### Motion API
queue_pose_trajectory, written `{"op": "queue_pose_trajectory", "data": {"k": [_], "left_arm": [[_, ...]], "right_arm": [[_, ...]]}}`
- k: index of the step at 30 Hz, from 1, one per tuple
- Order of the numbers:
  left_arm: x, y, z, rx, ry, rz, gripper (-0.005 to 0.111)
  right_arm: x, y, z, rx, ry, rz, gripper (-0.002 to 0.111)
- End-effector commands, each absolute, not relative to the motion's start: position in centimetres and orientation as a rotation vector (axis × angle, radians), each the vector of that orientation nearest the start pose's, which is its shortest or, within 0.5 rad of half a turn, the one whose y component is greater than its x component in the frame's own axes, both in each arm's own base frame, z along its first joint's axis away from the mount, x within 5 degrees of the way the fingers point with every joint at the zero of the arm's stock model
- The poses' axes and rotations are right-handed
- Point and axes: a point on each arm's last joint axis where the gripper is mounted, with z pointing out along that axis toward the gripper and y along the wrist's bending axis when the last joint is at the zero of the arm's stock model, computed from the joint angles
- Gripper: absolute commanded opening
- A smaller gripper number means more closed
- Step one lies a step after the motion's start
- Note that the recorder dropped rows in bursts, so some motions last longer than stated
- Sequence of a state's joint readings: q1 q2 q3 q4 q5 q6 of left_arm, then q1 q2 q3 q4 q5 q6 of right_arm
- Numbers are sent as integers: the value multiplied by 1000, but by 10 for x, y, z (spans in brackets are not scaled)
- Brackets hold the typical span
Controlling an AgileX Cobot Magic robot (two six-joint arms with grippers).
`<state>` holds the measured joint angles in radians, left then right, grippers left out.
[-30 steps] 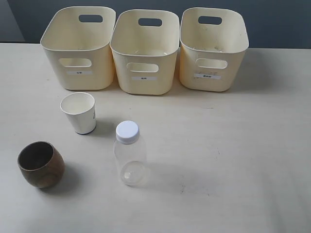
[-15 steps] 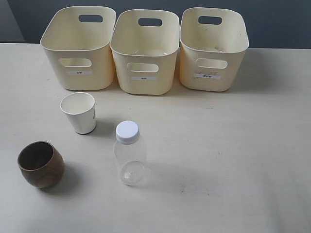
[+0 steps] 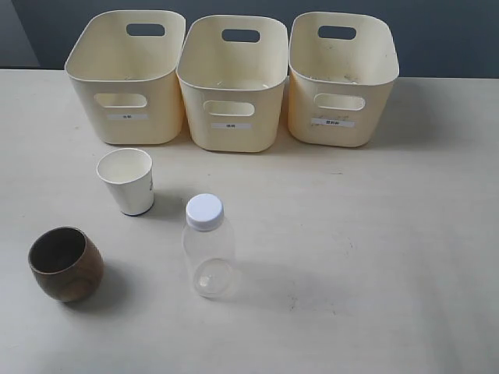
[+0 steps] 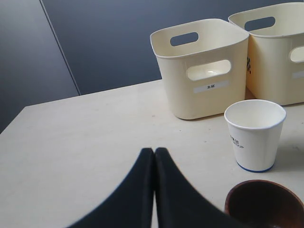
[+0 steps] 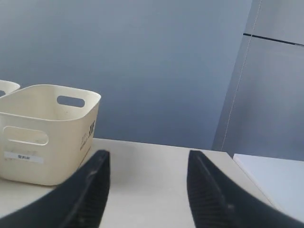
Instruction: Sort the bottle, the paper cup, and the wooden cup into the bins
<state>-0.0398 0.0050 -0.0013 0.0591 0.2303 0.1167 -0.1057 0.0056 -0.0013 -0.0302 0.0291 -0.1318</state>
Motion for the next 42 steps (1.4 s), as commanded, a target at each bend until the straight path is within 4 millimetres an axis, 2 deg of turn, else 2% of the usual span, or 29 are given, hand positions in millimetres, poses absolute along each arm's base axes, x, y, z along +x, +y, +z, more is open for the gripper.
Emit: {"op": "queue_pose_trajectory", "data": {"k": [1, 3, 5, 10, 14, 23, 38, 42], "left_arm": [[56, -1, 193, 178, 1702, 113, 0], [56, -1, 193, 178, 1702, 113, 0], [56, -1, 193, 178, 1702, 113, 0], [56, -1, 193, 178, 1702, 113, 0], [56, -1, 193, 178, 1702, 113, 0], [56, -1, 193, 178, 1702, 113, 0], [56, -1, 193, 178, 1700, 113, 0], [56, -1, 193, 178, 1700, 113, 0]], "right_arm": [[56, -6, 213, -49, 1494, -229, 49], [55, -6, 216, -22, 1450, -202, 49], [55, -6, 217, 72, 1440, -101, 49], [55, -7, 216, 447, 1389, 308, 49], [55, -8, 216, 593, 1348, 466, 49], [56, -7, 215, 602, 1360, 481, 49], [56, 5, 199, 575, 1572, 548, 49], [56, 8, 195, 513, 1638, 526, 47]]}}
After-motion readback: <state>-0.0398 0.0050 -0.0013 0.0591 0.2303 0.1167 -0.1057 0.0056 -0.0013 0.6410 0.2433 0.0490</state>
